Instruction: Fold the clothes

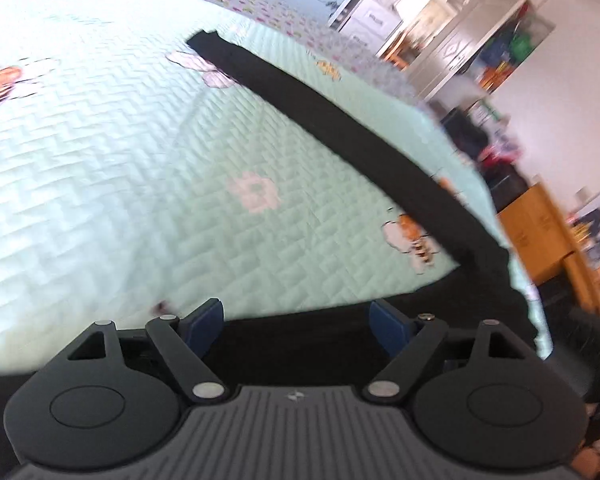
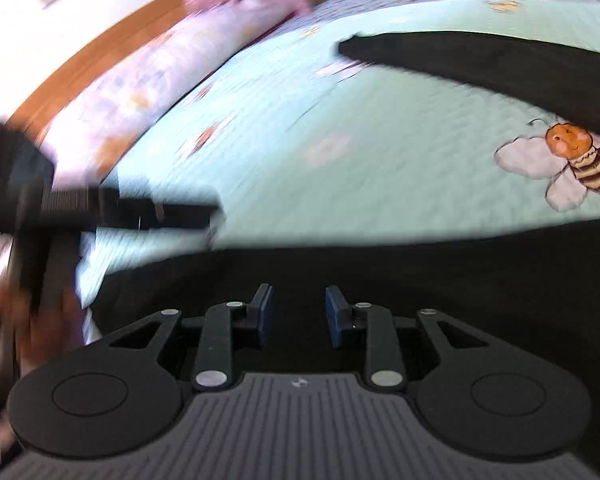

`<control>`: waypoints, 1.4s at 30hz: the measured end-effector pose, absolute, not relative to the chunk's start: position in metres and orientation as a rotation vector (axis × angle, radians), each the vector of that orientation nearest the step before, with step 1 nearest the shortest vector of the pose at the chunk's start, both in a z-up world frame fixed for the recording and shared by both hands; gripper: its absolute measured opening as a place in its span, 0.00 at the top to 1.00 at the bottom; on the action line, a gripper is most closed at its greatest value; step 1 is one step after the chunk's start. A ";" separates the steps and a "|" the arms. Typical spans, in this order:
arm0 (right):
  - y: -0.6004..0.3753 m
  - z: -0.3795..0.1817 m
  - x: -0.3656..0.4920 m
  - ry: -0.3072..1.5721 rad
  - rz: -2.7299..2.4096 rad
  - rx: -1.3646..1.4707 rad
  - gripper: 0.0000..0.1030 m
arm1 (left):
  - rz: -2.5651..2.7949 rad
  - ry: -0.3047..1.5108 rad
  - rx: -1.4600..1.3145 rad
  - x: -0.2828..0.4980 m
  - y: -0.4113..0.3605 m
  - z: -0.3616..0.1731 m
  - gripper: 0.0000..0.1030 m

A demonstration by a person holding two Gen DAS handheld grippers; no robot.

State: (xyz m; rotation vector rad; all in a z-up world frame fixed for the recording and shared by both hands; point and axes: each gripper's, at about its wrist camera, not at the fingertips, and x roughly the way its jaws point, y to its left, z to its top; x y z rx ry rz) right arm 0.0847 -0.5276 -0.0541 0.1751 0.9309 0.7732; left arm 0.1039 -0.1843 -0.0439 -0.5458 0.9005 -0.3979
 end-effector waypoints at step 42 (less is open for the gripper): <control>-0.370 -0.062 0.133 1.054 1.082 0.338 0.70 | -0.108 0.691 -0.833 0.044 -0.064 -0.047 0.21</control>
